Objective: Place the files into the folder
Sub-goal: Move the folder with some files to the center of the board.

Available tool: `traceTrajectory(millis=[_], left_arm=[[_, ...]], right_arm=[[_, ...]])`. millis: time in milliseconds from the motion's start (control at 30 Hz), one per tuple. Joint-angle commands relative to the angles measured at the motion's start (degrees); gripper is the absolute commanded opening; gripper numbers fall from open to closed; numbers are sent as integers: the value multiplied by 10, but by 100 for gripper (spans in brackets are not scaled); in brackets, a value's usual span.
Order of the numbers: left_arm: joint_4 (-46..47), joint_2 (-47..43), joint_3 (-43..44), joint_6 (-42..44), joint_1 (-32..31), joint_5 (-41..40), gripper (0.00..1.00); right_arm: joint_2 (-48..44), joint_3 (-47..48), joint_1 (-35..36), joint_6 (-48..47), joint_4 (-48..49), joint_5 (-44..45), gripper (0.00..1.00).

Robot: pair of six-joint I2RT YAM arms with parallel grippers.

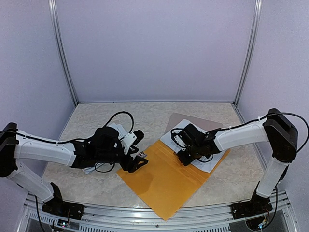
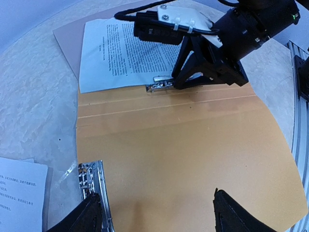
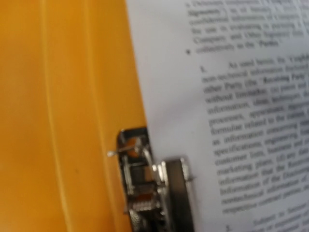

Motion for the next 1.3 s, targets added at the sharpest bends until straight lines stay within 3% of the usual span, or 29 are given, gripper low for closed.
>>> traceTrajectory(millis=[0, 33, 100, 133, 333, 533, 667, 867, 1000, 1133, 1267], left_arm=[[-7, 37, 30, -34, -8, -41, 76], [-8, 44, 36, -44, -9, -47, 77], [-21, 59, 54, -65, -10, -64, 97], [-32, 67, 66, -75, -10, -74, 99], [-84, 115, 131, -100, -13, -128, 99], [-191, 176, 238, -123, 1, -170, 99], [-235, 199, 273, -189, 48, -91, 99], [-223, 204, 267, -302, 111, 16, 99], [-232, 227, 285, -350, 120, 38, 92], [-232, 256, 300, -392, 119, 47, 77], [-233, 271, 308, -422, 119, 36, 69]], right_arm=[[-34, -41, -46, 70, -35, 33, 8], [-39, -49, -55, 79, -31, 34, 8], [-48, -60, -66, 96, -21, 37, 8], [-50, -66, -68, 105, -14, 38, 9], [-58, -87, -70, 139, 24, 12, 15], [-98, -79, -68, 104, 23, 19, 34], [-120, -54, -67, 49, 16, 26, 52], [-124, -27, -66, -13, 53, 1, 54], [-83, 9, -66, -46, 89, -54, 52], [-35, 39, -67, -89, 138, -113, 52], [15, 70, -72, -123, 184, -184, 58]])
